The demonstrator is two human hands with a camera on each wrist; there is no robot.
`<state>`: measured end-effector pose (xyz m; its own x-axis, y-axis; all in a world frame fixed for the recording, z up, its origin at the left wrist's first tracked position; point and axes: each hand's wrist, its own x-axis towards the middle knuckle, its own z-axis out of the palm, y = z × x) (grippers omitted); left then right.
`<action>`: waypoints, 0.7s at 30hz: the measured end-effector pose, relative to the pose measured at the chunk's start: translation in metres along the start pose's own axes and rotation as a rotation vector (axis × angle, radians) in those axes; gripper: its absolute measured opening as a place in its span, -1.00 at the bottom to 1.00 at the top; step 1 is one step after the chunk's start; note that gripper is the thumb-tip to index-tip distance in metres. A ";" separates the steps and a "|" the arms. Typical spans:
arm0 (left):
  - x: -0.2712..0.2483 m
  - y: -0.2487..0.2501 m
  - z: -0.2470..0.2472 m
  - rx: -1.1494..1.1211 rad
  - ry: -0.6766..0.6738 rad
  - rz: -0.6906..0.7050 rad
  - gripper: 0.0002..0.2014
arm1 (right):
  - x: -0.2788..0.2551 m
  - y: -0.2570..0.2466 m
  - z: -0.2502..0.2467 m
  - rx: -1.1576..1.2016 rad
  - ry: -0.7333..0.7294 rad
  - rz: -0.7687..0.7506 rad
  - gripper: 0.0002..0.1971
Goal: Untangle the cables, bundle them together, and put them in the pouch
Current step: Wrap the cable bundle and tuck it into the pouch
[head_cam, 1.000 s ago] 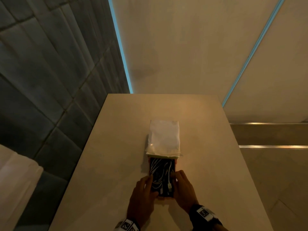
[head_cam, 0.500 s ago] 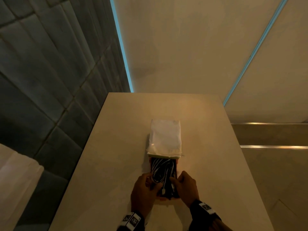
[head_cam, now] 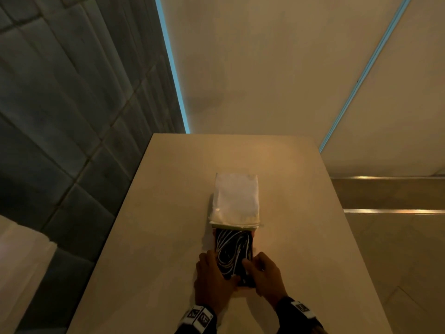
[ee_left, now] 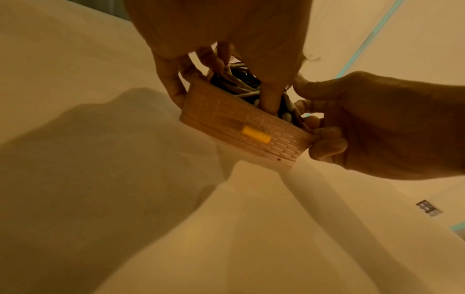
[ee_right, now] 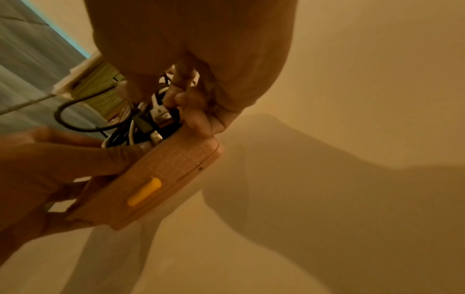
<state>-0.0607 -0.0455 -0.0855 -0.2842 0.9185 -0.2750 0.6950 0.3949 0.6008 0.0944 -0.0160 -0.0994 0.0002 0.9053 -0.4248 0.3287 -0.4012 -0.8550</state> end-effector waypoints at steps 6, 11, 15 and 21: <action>-0.003 -0.002 0.000 -0.117 0.023 0.009 -0.21 | 0.012 -0.008 0.002 -0.065 -0.008 0.041 -0.53; -0.009 -0.012 0.000 -0.140 0.009 0.112 -0.45 | 0.014 -0.007 0.006 -0.078 0.019 0.036 -0.55; -0.008 -0.014 0.000 -0.099 0.095 0.162 -0.50 | 0.011 -0.006 0.008 -0.106 0.013 -0.010 -0.63; 0.006 -0.008 -0.001 -0.177 0.106 0.049 -0.63 | 0.006 -0.011 0.003 -0.009 -0.035 0.041 -0.58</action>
<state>-0.0684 -0.0435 -0.0912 -0.3275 0.9299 -0.1674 0.5857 0.3388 0.7363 0.0875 -0.0065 -0.0934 -0.0191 0.8827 -0.4695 0.3378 -0.4363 -0.8340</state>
